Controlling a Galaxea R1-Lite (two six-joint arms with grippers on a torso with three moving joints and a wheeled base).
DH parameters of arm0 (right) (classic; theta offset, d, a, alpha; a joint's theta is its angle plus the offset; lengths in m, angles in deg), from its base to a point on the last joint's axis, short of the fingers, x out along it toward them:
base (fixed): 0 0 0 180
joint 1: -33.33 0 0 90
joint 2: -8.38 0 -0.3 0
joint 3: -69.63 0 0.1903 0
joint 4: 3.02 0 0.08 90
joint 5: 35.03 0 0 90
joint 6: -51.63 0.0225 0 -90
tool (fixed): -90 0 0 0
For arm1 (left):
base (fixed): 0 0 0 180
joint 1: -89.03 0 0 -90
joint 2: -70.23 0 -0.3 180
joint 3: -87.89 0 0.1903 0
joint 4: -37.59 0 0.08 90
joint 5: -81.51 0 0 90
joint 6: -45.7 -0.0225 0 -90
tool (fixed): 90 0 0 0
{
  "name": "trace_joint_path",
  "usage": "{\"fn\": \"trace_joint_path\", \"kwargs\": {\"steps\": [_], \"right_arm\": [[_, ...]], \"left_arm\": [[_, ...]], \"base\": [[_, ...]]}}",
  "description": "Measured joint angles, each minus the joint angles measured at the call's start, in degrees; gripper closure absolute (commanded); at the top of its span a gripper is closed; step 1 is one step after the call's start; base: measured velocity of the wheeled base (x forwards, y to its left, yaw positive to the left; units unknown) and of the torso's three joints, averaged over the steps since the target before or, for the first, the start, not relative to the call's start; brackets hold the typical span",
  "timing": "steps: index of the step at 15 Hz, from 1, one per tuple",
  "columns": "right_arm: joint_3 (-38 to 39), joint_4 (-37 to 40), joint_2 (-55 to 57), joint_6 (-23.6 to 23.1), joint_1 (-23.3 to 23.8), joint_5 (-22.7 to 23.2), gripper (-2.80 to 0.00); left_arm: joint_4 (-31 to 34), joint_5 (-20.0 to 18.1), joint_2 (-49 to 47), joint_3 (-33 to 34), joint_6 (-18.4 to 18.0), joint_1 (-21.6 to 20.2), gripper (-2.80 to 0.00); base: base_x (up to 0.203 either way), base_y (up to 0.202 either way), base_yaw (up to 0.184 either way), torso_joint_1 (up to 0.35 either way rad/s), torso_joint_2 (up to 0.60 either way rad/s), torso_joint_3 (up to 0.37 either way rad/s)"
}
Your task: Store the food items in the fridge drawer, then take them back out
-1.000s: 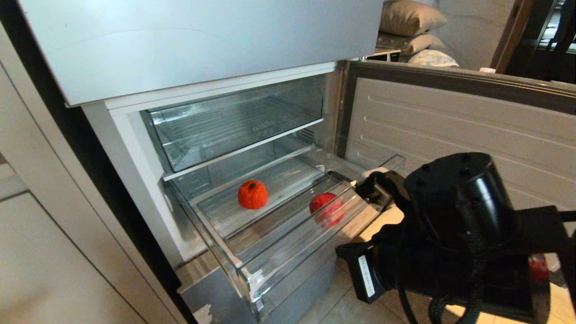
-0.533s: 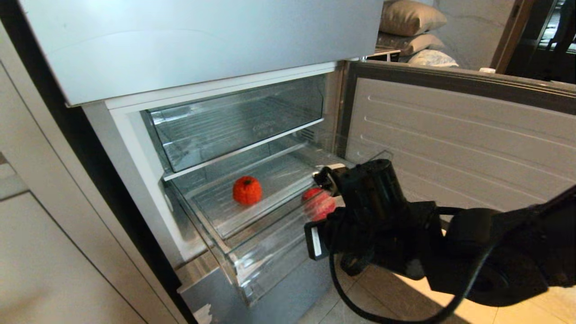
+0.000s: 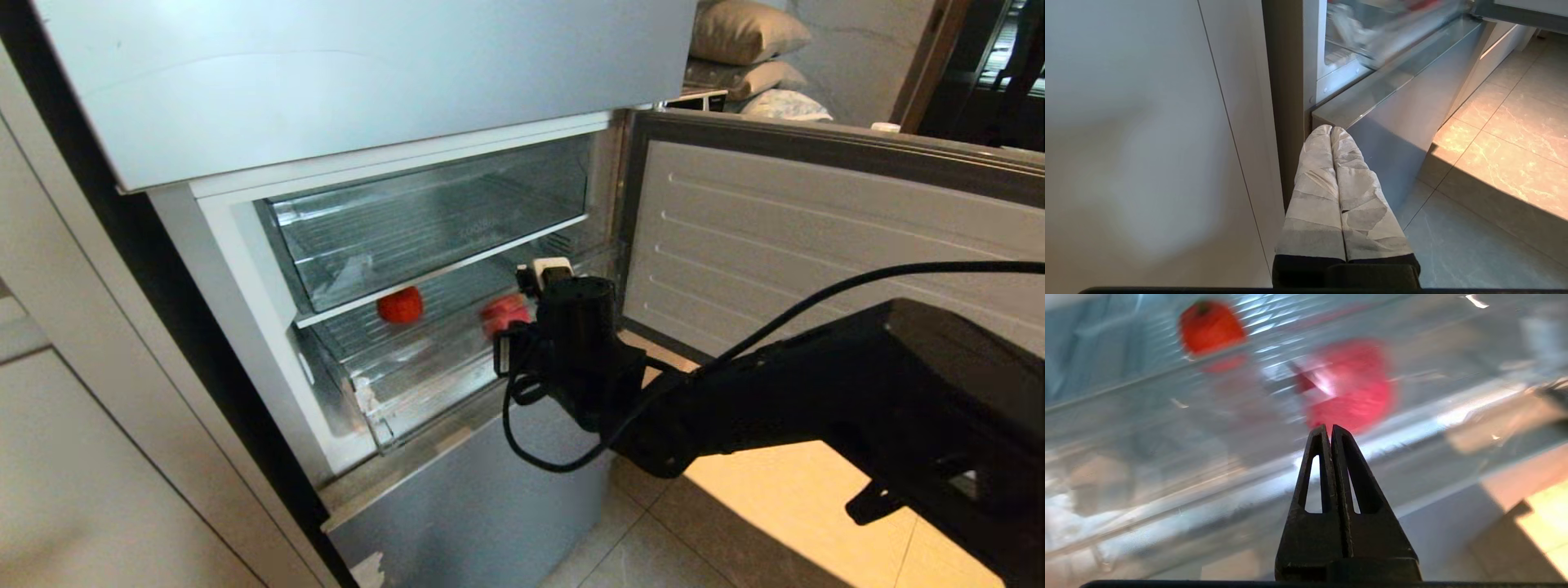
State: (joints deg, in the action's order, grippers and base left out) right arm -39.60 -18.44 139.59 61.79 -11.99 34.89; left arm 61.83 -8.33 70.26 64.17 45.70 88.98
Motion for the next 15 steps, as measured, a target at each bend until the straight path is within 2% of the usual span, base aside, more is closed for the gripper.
{"fn": "trace_joint_path", "kwargs": {"steps": [1, 3, 6, 10, 12, 15], "right_arm": [[-0.6, -1.5, 1.1, -0.2, -0.2, -1.0, 0.0], [3.9, -3.2, -0.1, -0.4, -0.8, -2.0, 0.0], [16.4, -5.0, -9.5, -0.8, -3.0, -2.5, 0.0], [35.2, -5.6, -29.1, -1.5, -6.6, -2.9, 0.0], [42.7, -5.5, -40.1, -1.8, -4.2, -2.9, 0.0], [51.4, -5.0, -56.5, -2.3, 7.8, -3.2, 0.0]], "left_arm": [[0.0, 0.0, 0.0, 0.0, 0.0, 0.0, 0.0], [0.0, 0.0, 0.0, 0.0, 0.0, 0.0, 0.0], [0.0, 0.0, 0.0, 0.0, 0.0, 0.0, 0.0], [0.0, 0.0, 0.0, 0.0, 0.0, 0.0, 0.0], [0.0, 0.0, 0.0, 0.0, 0.0, 0.0, 0.0], [0.0, 0.0, 0.0, 0.0, 0.0, 0.0, 0.0]], "base": [[0.0, 0.0, 0.0, 0.0, 0.0, 0.0], [0.0, 0.0, 0.0, 0.0, 0.0, 0.0], [0.0, 0.0, 0.0, 0.0, 0.0, 0.0], [0.0, 0.0, 0.0, 0.0, 0.0, 0.0], [0.0, 0.0, 0.0, 0.0, 0.0, 0.0], [0.0, 0.0, 0.0, 0.0, 0.0, 0.0]]}}
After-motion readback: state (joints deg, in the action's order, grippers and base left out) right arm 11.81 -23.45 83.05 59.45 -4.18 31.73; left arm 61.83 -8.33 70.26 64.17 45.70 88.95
